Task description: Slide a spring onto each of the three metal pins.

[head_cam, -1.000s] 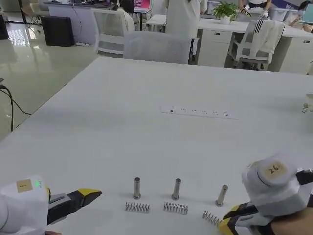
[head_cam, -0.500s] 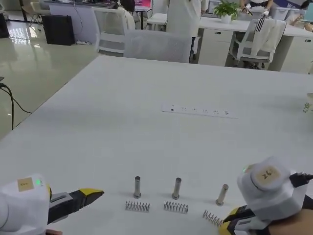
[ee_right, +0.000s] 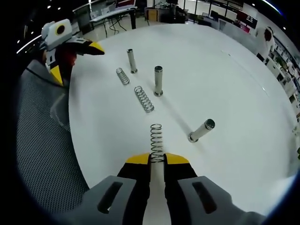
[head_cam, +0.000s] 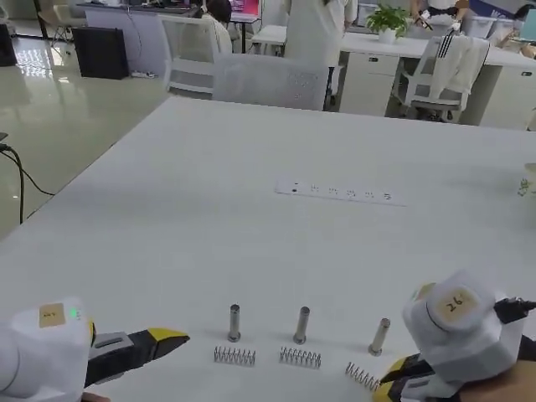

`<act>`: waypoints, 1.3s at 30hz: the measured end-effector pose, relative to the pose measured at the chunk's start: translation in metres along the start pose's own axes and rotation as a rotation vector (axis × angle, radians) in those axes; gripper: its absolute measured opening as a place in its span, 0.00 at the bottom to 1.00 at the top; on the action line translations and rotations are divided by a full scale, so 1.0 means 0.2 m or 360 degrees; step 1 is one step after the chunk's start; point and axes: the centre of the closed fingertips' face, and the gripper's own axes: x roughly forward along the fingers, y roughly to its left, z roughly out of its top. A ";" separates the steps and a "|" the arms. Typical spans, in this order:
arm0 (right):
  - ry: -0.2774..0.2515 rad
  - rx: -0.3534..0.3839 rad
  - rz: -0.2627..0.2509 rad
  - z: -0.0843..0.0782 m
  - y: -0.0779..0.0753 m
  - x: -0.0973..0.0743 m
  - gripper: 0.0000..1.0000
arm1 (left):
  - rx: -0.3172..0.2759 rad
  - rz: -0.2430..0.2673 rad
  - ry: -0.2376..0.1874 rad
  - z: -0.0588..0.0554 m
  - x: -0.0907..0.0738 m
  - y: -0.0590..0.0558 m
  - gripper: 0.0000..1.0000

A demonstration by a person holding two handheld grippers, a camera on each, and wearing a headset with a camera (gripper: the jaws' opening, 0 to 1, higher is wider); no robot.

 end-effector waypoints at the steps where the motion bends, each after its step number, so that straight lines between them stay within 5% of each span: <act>1: -0.0009 0.0000 0.0015 0.01 0.02 0.00 0.08 | 0.0018 -0.0021 0.0014 0.00 0.01 -0.01 0.65; 20: -0.0003 -0.0189 0.0160 0.16 0.21 0.00 0.08 | 0.0274 -0.0330 0.0175 0.08 0.17 -0.15 0.52; 31: -0.0006 -0.0305 0.0216 0.24 0.29 -0.01 0.08 | 0.0275 -0.0430 0.0182 0.10 0.25 -0.18 0.42; 39: -0.0009 -0.0397 0.0265 0.29 0.36 -0.01 0.08 | 0.0283 -0.0431 0.0187 0.08 0.28 -0.19 0.29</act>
